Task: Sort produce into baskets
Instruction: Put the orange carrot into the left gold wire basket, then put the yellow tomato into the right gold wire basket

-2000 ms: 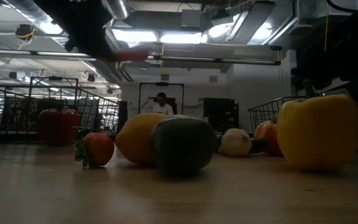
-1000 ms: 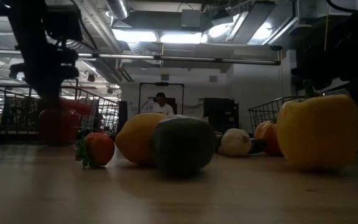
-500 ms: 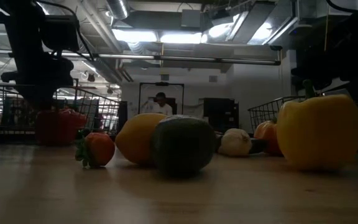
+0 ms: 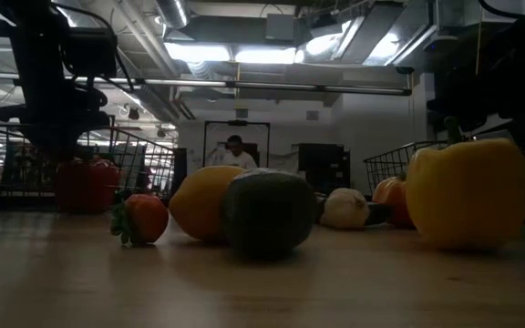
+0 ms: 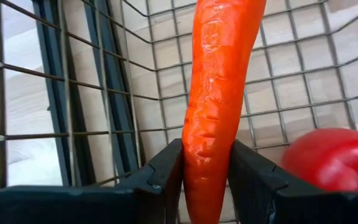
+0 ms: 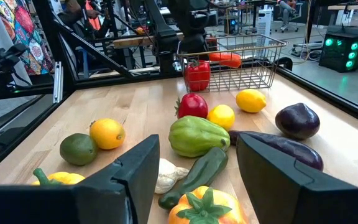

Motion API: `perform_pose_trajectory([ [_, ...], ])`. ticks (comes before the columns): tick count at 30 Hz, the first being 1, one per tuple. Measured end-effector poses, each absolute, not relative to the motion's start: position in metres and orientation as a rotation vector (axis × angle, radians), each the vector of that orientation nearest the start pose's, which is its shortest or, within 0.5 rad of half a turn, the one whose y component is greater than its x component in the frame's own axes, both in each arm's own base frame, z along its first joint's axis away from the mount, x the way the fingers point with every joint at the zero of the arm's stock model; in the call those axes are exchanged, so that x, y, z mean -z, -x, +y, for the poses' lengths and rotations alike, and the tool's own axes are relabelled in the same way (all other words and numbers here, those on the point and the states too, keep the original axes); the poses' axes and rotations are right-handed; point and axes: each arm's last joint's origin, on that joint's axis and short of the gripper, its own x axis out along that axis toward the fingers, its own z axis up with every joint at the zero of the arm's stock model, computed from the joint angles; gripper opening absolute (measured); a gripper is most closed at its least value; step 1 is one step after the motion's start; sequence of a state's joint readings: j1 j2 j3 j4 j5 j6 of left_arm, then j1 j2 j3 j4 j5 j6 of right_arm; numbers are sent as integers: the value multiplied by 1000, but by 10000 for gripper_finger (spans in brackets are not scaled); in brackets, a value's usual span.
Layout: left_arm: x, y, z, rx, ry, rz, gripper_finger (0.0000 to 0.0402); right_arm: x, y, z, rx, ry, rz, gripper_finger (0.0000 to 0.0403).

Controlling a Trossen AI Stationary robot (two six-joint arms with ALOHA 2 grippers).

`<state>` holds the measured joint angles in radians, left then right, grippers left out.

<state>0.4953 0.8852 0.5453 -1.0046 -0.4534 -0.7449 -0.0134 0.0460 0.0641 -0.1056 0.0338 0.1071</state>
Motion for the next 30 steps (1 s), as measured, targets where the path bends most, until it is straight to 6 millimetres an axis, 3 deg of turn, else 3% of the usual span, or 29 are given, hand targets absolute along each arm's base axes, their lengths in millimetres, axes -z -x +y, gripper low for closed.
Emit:
perform_pose_trajectory([
  [8, -191, -102, 73, -1289, 612, 1023, 118, -172, -96, -2, 52, -106, 85, 214],
  [20, -192, -104, 74, -1285, 613, 1000, 216, -172, -96, -2, 52, -106, 85, 214],
  [30, -192, -104, 74, -1281, 609, 1003, 221, -180, -97, -2, 48, -107, -3, 214],
])
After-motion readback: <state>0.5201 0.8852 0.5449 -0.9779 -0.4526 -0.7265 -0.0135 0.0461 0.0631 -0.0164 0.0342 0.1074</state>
